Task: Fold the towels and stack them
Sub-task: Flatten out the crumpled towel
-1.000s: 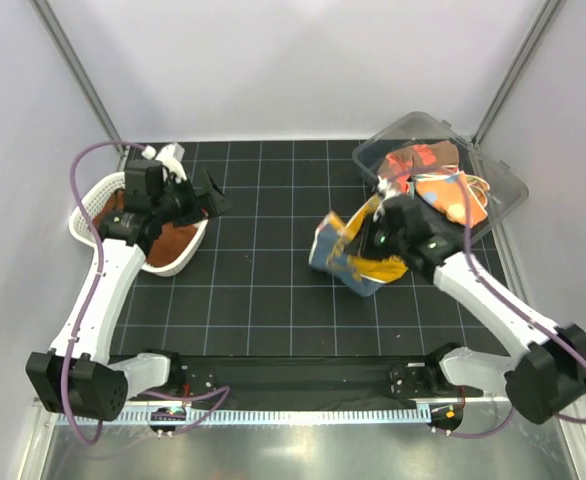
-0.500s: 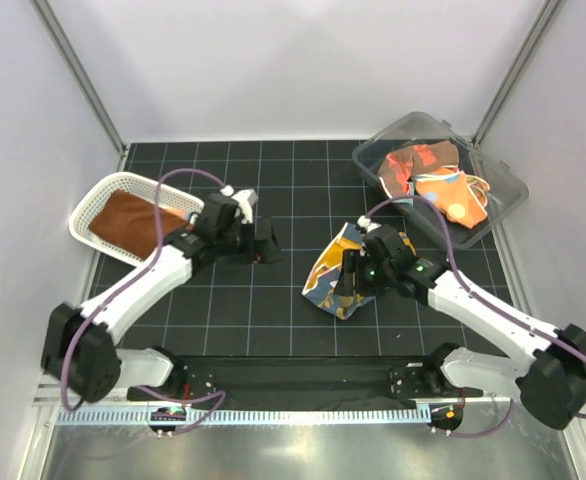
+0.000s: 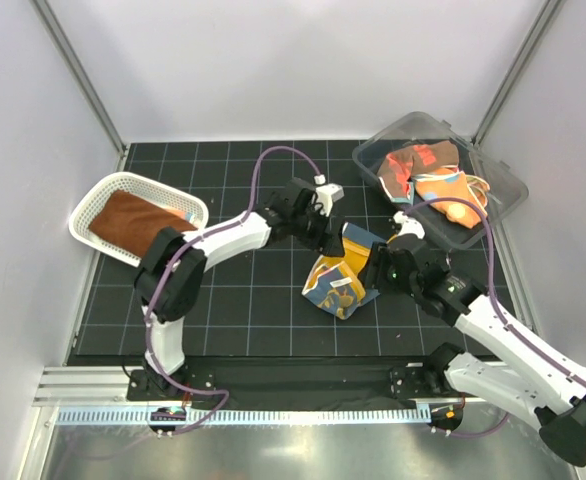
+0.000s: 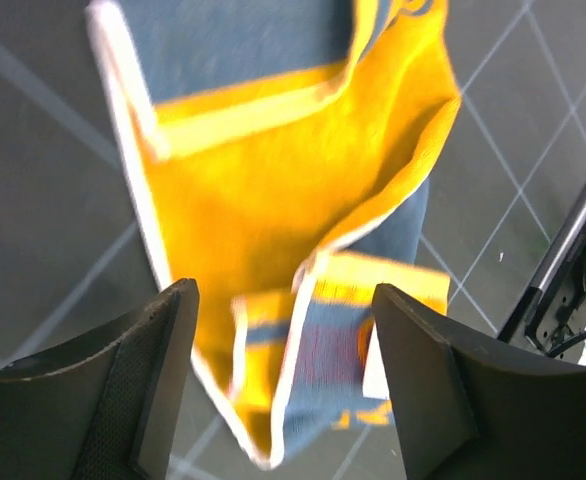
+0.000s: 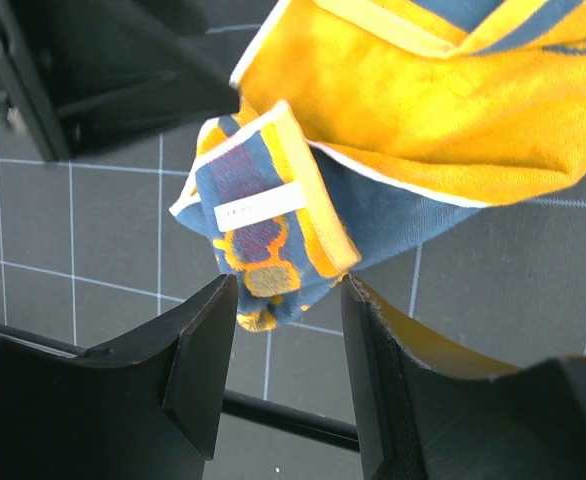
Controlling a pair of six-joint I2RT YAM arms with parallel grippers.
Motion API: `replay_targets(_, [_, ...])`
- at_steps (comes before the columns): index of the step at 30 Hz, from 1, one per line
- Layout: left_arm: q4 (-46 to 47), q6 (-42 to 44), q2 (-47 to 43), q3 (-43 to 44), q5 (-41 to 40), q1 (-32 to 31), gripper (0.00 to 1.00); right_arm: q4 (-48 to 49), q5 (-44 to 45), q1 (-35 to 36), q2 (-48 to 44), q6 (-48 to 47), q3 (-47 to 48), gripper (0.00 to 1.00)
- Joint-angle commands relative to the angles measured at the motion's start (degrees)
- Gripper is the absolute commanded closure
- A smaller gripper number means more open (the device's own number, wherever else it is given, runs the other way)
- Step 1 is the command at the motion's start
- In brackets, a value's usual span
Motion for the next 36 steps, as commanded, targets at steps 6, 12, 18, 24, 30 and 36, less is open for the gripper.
replay_targets(6, [1.4, 6.9, 8.5, 8.7, 16.2, 0.0, 0.32, 0.7, 1.2, -0.1, -2.9, 0.7, -0.8, 0.47])
replay_targets(12, [-1.8, 8.2, 12.9, 12.5, 21.4, -0.3, 0.41, 0.1, 2.0, 0.1, -4.2, 0.6, -0.2, 0.47])
replay_targets(18, [-4.9, 11.5, 11.8, 10.4, 20.4, -0.6, 0.44, -0.1, 2.2, -0.1, -4.0, 0.3, 0.3, 0.47])
replay_targets(24, [-5.7, 12.1, 11.2, 9.6, 22.4, -0.7, 0.47, 0.8, 2.0, -0.1, -3.1, 0.6, 0.4, 0.47])
replay_targets(30, [-6.5, 12.4, 7.4, 7.5, 20.6, -0.8, 0.86, 0.8, 3.3, -0.1, -2.9, 1.0, 0.5, 0.47])
replay_targets(36, [-5.2, 8.5, -7.1, 0.8, 9.5, 1.4, 1.00, 5.7, 1.6, -0.6, 4.7, 1.5, 3.6, 0.47])
